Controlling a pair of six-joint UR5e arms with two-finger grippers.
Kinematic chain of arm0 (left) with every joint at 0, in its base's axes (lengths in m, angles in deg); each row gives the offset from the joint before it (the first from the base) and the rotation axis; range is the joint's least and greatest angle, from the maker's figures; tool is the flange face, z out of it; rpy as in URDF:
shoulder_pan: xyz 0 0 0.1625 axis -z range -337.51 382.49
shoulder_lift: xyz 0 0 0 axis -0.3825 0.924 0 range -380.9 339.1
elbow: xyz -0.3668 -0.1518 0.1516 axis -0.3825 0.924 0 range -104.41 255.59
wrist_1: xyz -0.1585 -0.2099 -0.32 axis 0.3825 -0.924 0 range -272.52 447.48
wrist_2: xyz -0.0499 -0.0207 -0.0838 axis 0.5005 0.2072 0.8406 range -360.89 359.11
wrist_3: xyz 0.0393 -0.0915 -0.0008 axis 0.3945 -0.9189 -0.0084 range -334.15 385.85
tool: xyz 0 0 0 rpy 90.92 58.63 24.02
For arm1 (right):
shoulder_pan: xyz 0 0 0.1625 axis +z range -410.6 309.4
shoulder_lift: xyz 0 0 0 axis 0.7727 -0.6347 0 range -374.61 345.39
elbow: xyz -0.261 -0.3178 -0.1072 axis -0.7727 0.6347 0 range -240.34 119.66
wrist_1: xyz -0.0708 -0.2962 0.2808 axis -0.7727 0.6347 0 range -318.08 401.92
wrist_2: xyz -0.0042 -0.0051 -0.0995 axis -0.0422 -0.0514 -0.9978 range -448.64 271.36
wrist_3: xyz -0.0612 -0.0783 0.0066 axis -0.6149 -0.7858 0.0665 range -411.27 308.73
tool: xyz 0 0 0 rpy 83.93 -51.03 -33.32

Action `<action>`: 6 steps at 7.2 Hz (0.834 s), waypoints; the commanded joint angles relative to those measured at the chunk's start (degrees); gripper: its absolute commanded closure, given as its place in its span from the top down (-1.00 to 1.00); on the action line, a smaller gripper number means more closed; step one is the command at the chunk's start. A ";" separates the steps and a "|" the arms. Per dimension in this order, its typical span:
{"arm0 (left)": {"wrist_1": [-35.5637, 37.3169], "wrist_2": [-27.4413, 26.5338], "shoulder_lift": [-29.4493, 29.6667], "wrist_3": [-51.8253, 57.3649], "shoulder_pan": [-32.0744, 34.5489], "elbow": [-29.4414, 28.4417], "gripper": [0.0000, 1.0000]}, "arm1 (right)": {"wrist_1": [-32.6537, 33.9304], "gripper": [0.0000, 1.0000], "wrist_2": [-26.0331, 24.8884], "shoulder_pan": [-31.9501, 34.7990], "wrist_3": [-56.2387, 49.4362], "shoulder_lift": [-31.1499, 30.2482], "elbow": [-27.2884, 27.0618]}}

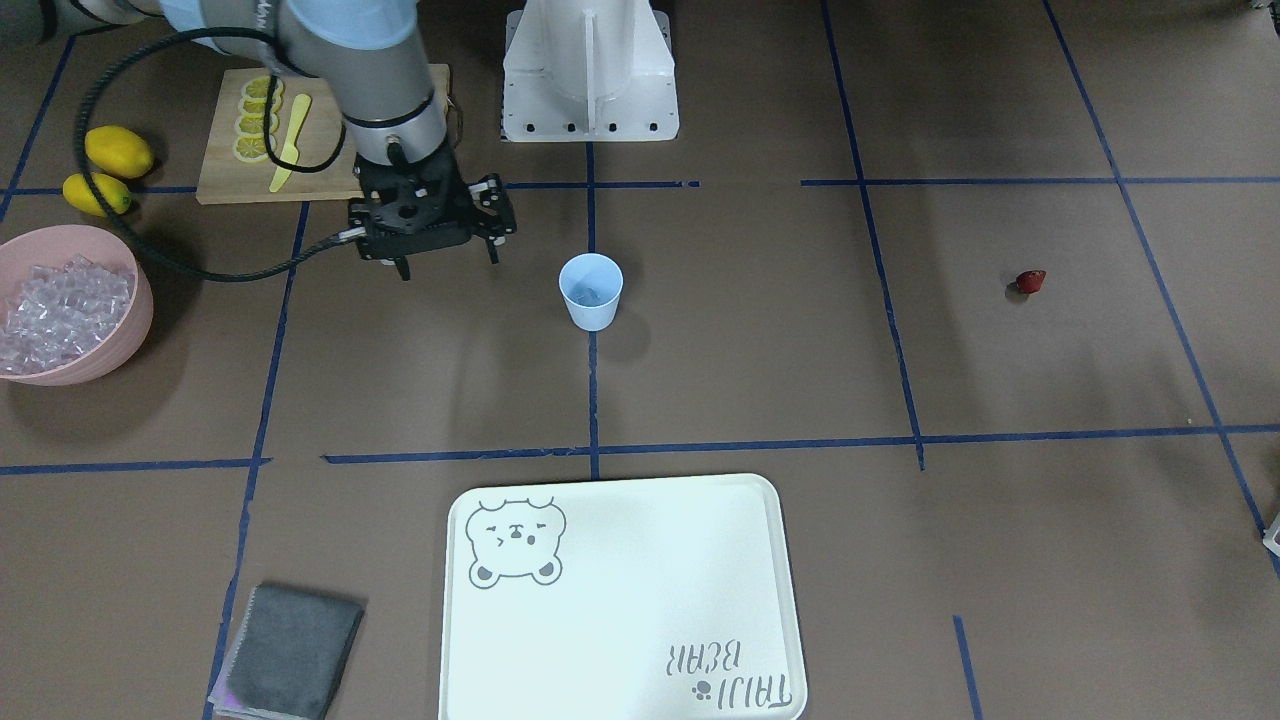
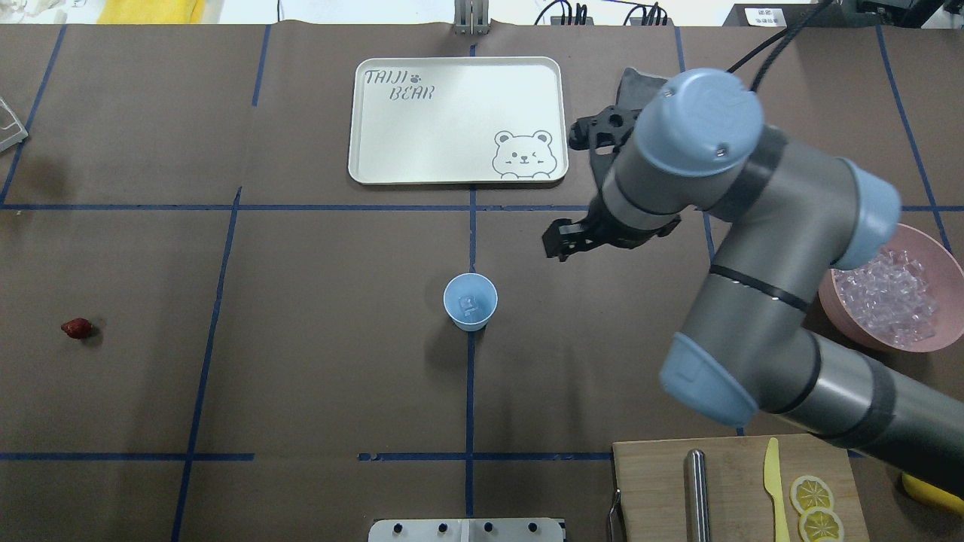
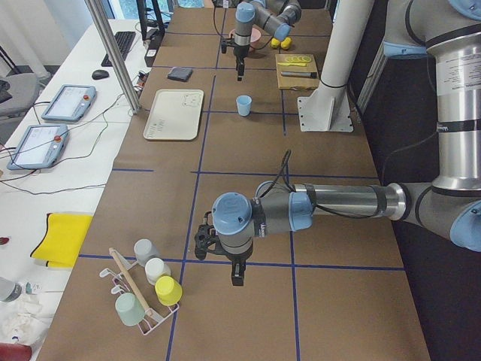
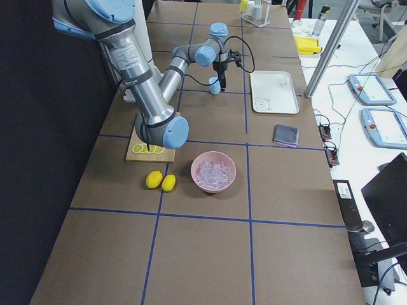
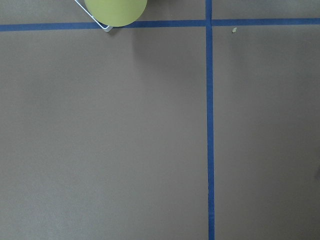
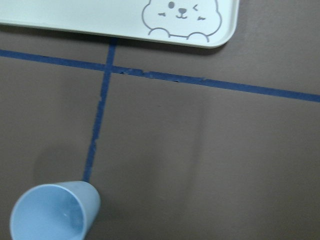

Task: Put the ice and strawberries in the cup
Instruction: 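Move the right gripper back over the pink bowl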

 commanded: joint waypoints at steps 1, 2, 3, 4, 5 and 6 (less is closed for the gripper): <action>-0.09 0.03 0.00 0.00 -0.06 0.00 1.00 | -0.61 0.99 4.72 6.11 -10.65 -10.28 -5.37; -0.09 0.03 0.00 -0.09 -0.06 0.00 1.00 | -0.70 0.99 6.56 9.44 -16.18 -14.06 -6.25; 0.00 0.03 0.00 0.00 -0.06 0.00 1.00 | -1.05 0.99 7.80 12.00 -19.80 -16.62 -6.26; 0.00 0.03 0.00 0.00 -0.06 0.00 1.00 | -3.66 0.99 9.46 14.55 -22.45 -19.70 -6.18; 0.00 0.03 0.00 -0.09 0.03 0.00 1.00 | -8.47 0.99 12.35 17.09 -24.65 -23.55 -5.57; -0.09 -0.06 0.00 0.00 0.03 0.00 1.00 | -10.87 0.99 13.42 18.95 -27.37 -26.73 -5.04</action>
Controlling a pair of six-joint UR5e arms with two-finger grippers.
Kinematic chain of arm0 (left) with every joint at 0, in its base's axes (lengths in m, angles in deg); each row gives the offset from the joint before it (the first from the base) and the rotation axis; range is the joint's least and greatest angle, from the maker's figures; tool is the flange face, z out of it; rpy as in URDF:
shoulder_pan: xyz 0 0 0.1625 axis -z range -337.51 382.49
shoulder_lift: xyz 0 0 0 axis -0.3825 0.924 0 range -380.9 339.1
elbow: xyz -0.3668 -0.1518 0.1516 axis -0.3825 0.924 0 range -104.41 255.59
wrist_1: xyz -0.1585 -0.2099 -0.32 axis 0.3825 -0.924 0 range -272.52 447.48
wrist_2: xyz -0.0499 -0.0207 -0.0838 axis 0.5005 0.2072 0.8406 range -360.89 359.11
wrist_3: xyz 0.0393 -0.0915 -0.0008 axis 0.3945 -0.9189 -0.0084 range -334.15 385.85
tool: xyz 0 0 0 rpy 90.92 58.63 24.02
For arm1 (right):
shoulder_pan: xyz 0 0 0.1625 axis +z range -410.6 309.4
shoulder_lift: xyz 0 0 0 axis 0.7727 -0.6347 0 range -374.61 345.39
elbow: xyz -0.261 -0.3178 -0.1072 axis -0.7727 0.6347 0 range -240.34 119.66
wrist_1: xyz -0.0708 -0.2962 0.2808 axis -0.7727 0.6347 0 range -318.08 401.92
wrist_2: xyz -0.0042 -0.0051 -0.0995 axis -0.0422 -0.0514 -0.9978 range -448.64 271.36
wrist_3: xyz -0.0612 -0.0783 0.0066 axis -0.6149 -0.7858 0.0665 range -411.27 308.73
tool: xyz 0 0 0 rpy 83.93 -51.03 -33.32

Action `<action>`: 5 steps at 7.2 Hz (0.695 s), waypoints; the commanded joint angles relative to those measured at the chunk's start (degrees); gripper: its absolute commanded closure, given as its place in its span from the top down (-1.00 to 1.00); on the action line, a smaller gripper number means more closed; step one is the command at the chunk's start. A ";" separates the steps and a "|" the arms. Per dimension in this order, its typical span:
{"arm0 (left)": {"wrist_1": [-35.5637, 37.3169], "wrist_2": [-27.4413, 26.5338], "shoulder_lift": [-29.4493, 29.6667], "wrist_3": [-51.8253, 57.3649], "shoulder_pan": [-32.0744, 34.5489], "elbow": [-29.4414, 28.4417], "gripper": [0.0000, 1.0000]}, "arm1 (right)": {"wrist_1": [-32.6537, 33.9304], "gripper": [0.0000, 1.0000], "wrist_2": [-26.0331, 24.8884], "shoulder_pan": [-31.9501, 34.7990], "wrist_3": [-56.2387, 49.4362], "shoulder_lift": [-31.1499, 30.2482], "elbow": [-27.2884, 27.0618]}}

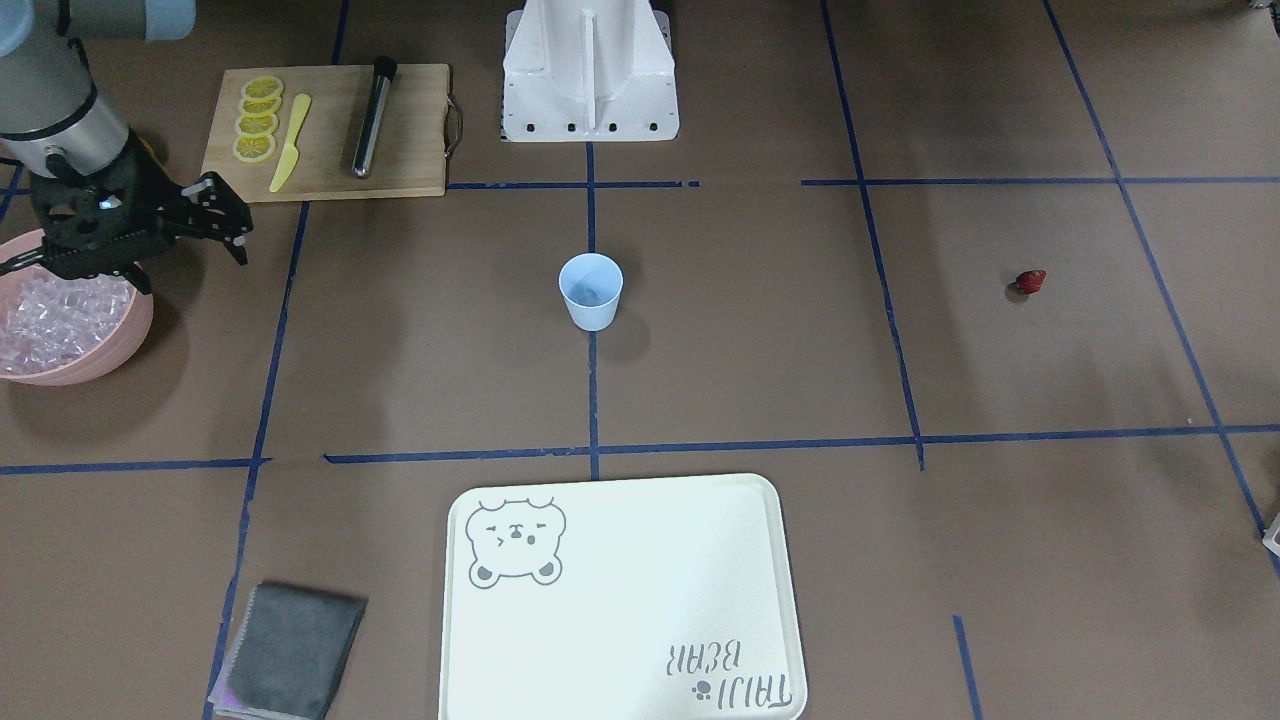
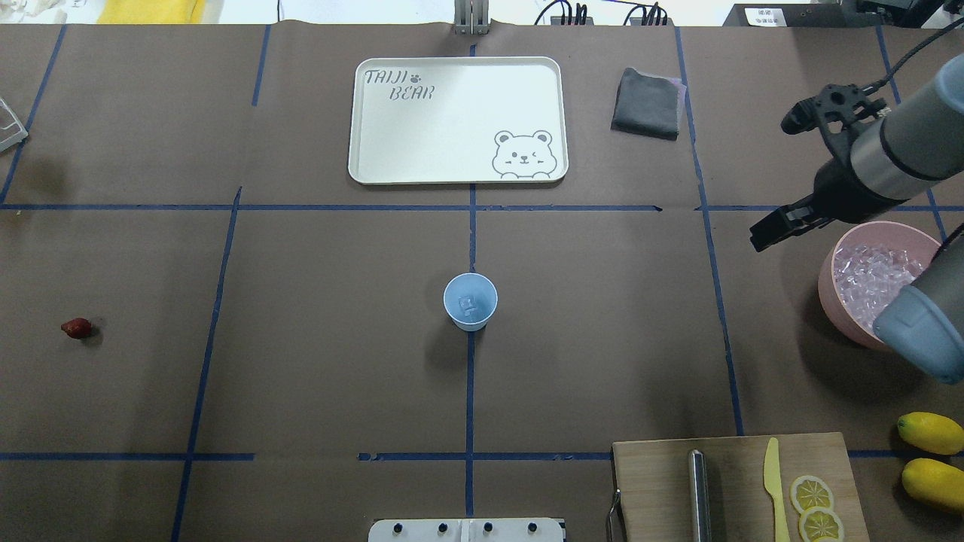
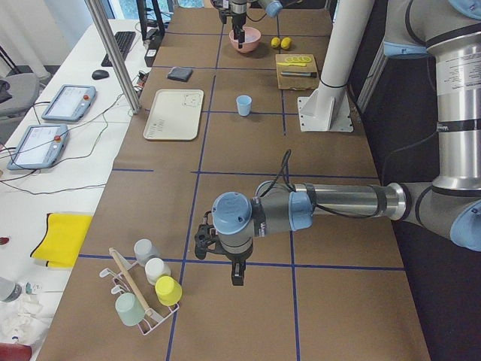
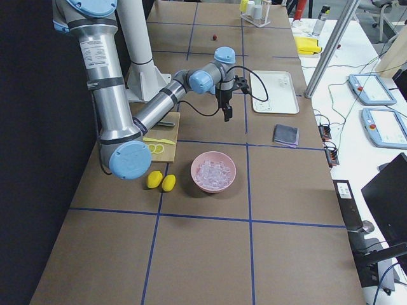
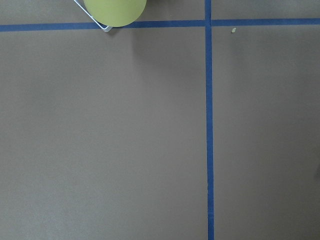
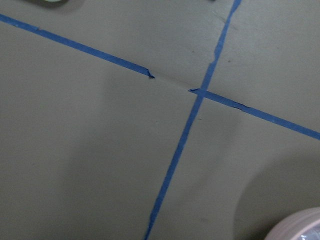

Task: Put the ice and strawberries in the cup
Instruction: 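Move the right gripper back over the pink bowl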

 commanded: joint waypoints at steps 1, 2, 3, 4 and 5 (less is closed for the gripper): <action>-0.07 0.02 0.00 0.04 -0.05 0.00 1.00 | -4.36 0.99 2.04 4.00 -6.53 -6.41 1.18; 0.02 -0.07 0.00 0.04 -0.05 0.09 1.00 | -4.36 0.99 3.61 5.06 -8.04 -7.91 1.44; 0.02 -0.07 0.00 0.04 0.04 0.00 1.00 | -7.32 0.98 4.84 6.55 -10.84 -10.27 2.40; 0.02 0.02 0.00 -0.04 0.04 0.09 1.00 | -12.83 0.98 6.68 7.61 -11.13 -12.21 5.46; 0.02 -0.07 0.00 0.04 -0.05 0.09 1.00 | -20.46 0.98 8.35 8.57 -11.05 -12.75 10.71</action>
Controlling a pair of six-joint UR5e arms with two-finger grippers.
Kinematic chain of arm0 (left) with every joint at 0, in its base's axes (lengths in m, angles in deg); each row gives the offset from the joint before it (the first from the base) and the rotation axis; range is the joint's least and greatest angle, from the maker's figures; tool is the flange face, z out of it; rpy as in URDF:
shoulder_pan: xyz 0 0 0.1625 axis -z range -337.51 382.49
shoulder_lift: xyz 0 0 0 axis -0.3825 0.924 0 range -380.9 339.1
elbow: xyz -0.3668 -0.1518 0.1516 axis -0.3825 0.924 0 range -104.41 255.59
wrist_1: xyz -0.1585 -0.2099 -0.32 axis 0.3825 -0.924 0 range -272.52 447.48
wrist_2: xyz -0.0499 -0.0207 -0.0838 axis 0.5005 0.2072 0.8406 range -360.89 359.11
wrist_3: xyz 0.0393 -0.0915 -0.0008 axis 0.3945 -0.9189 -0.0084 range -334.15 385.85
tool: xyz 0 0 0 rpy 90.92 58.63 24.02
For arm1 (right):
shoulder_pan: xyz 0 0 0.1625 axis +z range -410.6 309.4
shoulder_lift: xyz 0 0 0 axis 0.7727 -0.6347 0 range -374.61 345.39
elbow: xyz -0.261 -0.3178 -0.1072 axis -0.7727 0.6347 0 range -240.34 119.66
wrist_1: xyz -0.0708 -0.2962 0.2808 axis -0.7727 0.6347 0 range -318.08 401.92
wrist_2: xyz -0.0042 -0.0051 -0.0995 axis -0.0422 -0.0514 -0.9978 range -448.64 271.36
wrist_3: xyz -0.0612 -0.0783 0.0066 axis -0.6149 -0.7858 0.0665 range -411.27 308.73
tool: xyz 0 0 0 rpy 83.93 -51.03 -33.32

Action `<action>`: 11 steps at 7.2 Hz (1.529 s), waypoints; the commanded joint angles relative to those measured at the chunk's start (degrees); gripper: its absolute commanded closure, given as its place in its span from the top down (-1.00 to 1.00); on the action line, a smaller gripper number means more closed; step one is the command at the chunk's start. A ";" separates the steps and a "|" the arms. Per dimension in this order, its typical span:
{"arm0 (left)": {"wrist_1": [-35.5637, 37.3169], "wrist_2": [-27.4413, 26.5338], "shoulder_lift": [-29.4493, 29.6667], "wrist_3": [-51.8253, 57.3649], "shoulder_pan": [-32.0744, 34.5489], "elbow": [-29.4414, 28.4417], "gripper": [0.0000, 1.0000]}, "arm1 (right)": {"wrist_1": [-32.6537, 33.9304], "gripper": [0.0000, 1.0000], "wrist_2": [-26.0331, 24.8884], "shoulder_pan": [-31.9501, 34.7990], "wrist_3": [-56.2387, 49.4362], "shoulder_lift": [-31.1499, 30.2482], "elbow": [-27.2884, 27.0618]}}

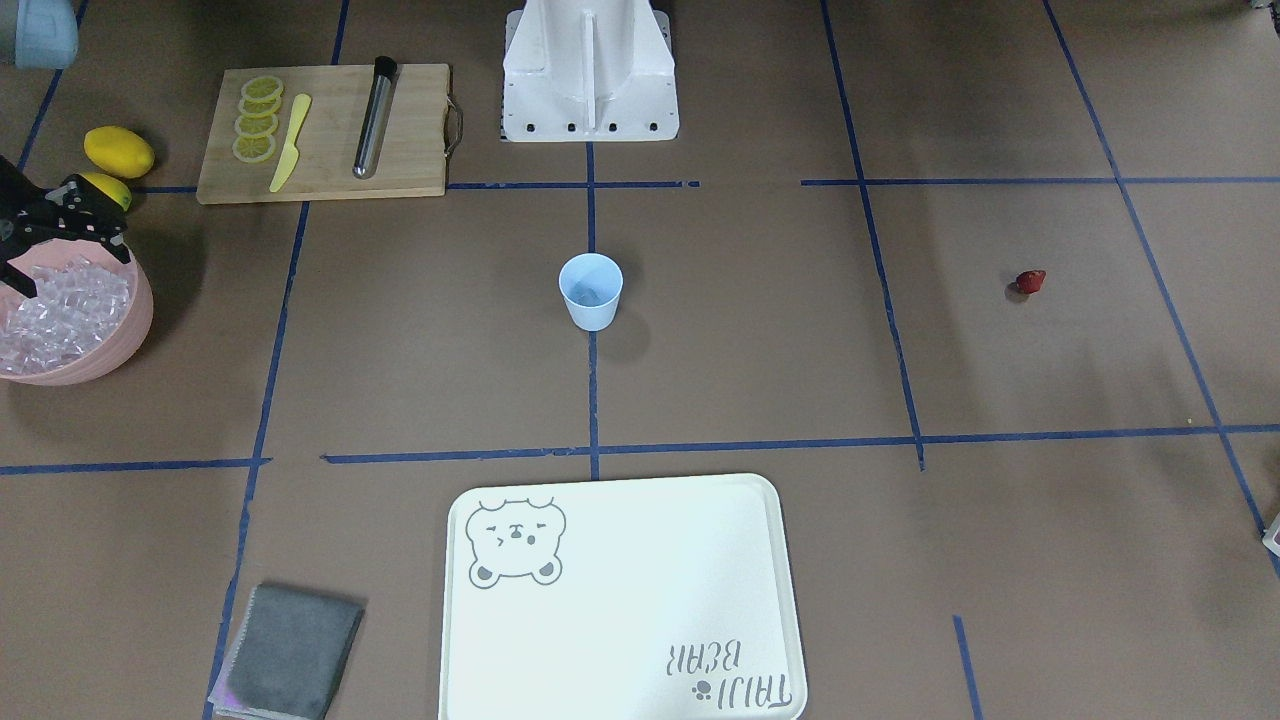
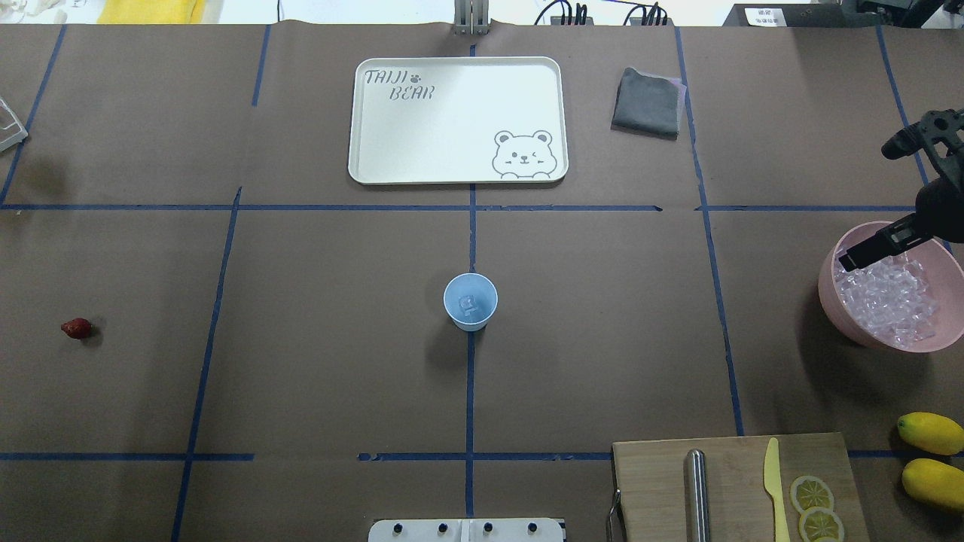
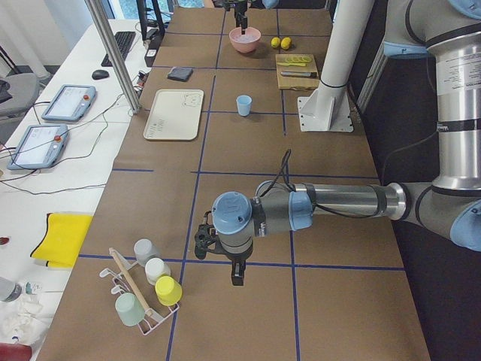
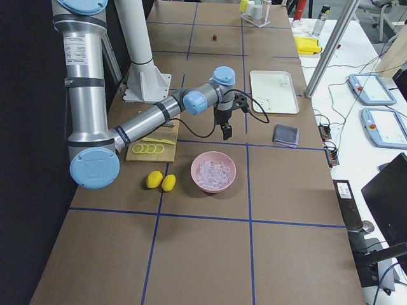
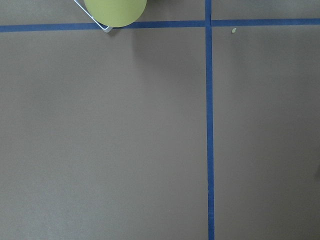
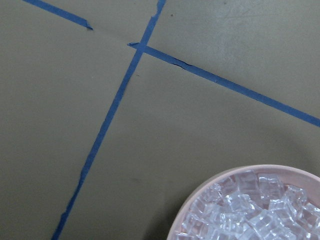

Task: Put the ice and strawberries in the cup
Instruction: 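Lower the right gripper into the bowl and grasp a third ice cube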

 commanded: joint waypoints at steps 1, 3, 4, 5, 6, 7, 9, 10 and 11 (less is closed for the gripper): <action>0.00 -0.04 0.00 -0.05 0.03 0.03 1.00 | -11.25 0.98 2.64 1.96 -0.64 -1.53 7.67; 0.00 0.05 0.00 0.04 -0.06 0.03 1.00 | -11.37 0.97 2.47 2.31 -0.99 -2.75 8.05; 0.00 0.05 0.00 0.04 0.03 0.03 1.00 | -11.54 0.97 2.47 2.32 -1.17 -3.02 9.09; 0.00 -0.04 0.00 0.04 -0.06 0.03 1.00 | -11.63 0.97 2.38 2.23 -1.61 -3.02 9.71; 0.00 -0.04 0.00 0.04 -0.06 0.03 1.00 | -11.63 0.95 2.47 2.31 -2.39 -3.02 10.67; 0.00 -0.04 0.00 0.04 -0.06 0.03 1.00 | -11.63 0.94 2.38 2.32 -2.49 -3.02 11.29; 0.00 0.05 0.00 0.04 -0.06 0.03 1.00 | -11.63 0.90 2.38 2.49 -2.40 -3.11 11.91; 0.00 -0.04 0.00 0.04 -0.06 0.03 1.00 | -11.63 0.84 2.38 2.49 -2.40 -3.11 12.44; 0.00 0.05 0.00 -0.05 -0.06 0.03 1.00 | -11.63 0.79 2.38 2.49 -2.23 -3.20 12.53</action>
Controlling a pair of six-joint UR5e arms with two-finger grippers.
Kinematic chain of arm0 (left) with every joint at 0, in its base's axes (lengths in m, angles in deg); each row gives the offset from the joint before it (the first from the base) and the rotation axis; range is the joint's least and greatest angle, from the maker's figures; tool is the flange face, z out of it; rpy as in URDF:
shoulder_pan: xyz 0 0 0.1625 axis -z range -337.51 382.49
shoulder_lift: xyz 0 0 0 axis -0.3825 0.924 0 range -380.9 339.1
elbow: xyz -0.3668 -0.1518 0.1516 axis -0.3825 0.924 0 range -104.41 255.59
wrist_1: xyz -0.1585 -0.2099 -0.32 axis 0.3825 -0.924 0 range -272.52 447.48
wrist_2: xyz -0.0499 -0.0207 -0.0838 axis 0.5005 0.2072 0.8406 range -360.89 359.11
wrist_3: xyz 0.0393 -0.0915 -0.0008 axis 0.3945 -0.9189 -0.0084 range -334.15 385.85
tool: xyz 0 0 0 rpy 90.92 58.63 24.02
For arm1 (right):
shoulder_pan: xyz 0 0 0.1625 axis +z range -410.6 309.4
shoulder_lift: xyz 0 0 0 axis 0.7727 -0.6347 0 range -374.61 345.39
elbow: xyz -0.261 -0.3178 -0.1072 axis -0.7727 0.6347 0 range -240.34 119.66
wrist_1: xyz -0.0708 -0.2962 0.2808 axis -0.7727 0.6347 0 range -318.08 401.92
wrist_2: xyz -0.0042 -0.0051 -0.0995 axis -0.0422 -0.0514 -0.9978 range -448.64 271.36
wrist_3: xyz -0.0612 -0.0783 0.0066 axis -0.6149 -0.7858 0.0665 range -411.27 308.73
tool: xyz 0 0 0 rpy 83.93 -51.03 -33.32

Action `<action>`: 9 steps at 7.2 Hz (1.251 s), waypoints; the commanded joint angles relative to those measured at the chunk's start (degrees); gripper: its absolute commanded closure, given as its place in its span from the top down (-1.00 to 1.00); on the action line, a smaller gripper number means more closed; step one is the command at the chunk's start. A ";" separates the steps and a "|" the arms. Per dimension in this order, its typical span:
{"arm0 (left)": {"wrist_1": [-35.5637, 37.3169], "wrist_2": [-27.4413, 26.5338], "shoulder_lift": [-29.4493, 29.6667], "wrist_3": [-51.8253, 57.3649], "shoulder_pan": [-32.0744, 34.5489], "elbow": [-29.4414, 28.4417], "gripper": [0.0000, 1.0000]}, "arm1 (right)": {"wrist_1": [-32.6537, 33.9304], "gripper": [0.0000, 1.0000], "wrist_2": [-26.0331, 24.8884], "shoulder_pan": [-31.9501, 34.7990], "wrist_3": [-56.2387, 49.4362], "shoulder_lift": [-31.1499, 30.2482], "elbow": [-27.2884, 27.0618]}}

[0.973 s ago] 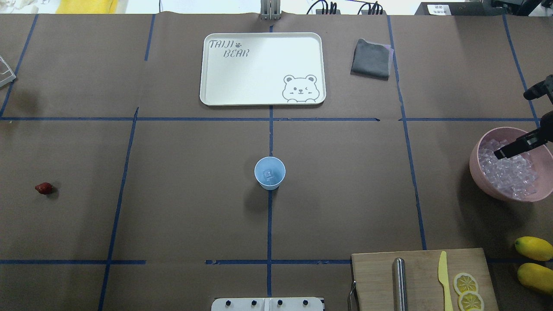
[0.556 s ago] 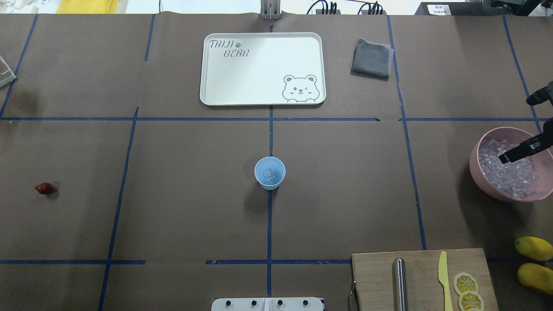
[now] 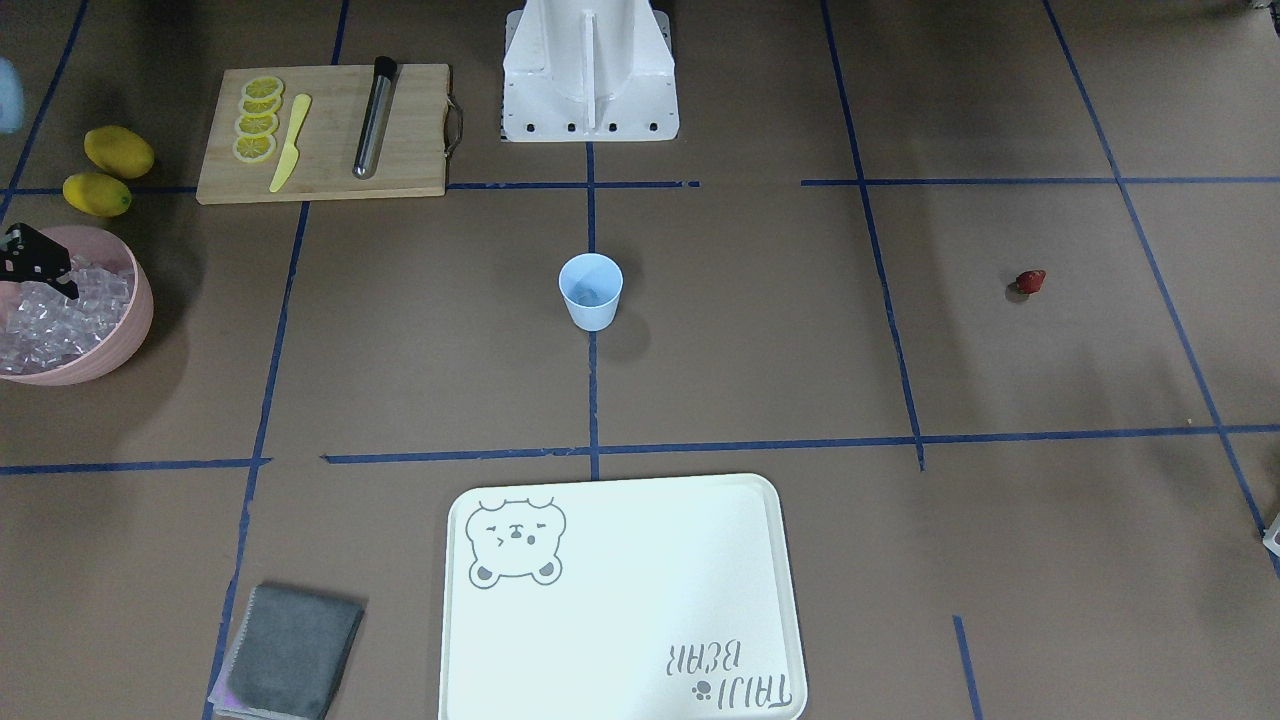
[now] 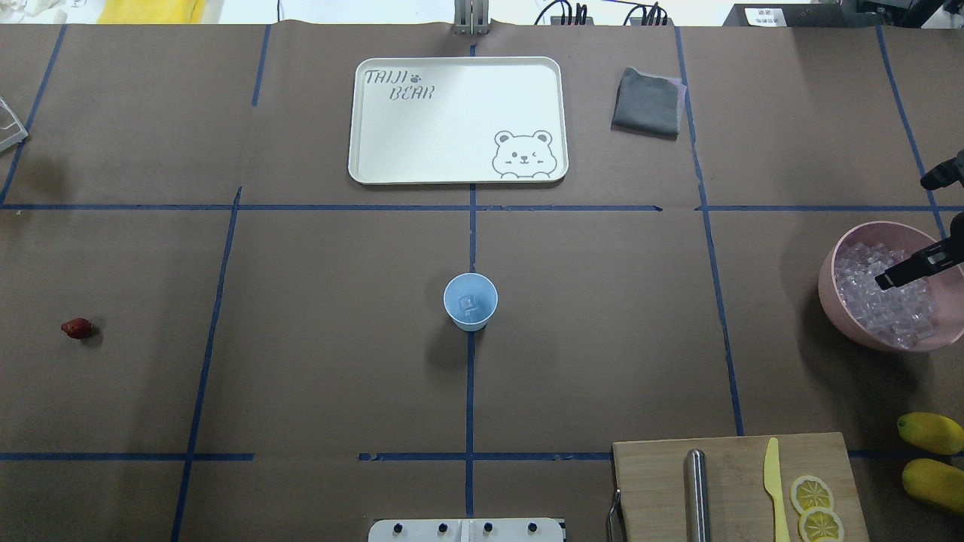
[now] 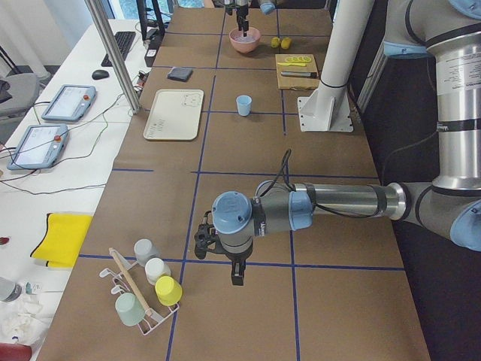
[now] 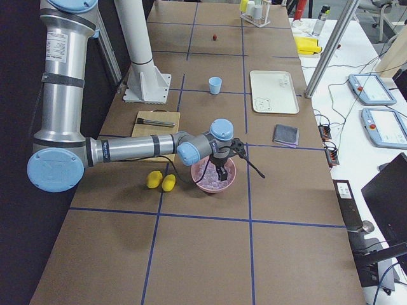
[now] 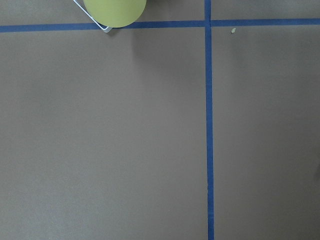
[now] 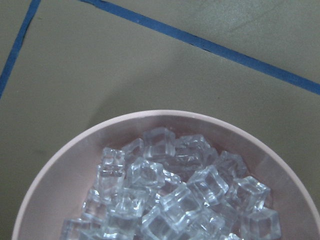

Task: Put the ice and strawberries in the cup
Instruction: 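Lower the right gripper into the bowl and grasp a third ice cube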

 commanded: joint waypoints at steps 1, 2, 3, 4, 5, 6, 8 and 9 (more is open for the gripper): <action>0.00 0.05 0.00 0.02 0.00 0.00 1.00 | 0.00 0.71 0.00 0.02 -0.03 -0.07 0.98; 0.00 0.05 0.00 -0.07 0.00 0.00 1.00 | -0.09 0.65 0.00 0.02 0.05 0.01 1.24; 0.00 -0.04 0.00 0.02 0.00 0.00 1.00 | -0.09 0.62 0.00 0.02 0.05 0.01 1.33; 0.00 0.05 0.00 0.02 0.00 0.00 1.00 | -0.09 0.59 0.00 0.02 0.05 0.01 1.33; 0.00 0.05 0.00 0.02 0.00 0.00 1.00 | -0.09 0.57 -0.09 0.02 0.14 0.01 1.42; 0.00 0.05 0.00 0.02 0.00 0.00 1.00 | -0.09 0.57 -0.18 0.02 0.14 0.01 1.60; 0.00 -0.04 0.00 0.02 0.00 0.09 1.00 | -0.09 -0.27 -0.18 -0.06 0.14 0.28 1.51; 0.00 0.05 0.00 0.02 0.00 0.09 1.00 | -0.09 -0.54 -0.26 -0.06 0.14 0.19 1.51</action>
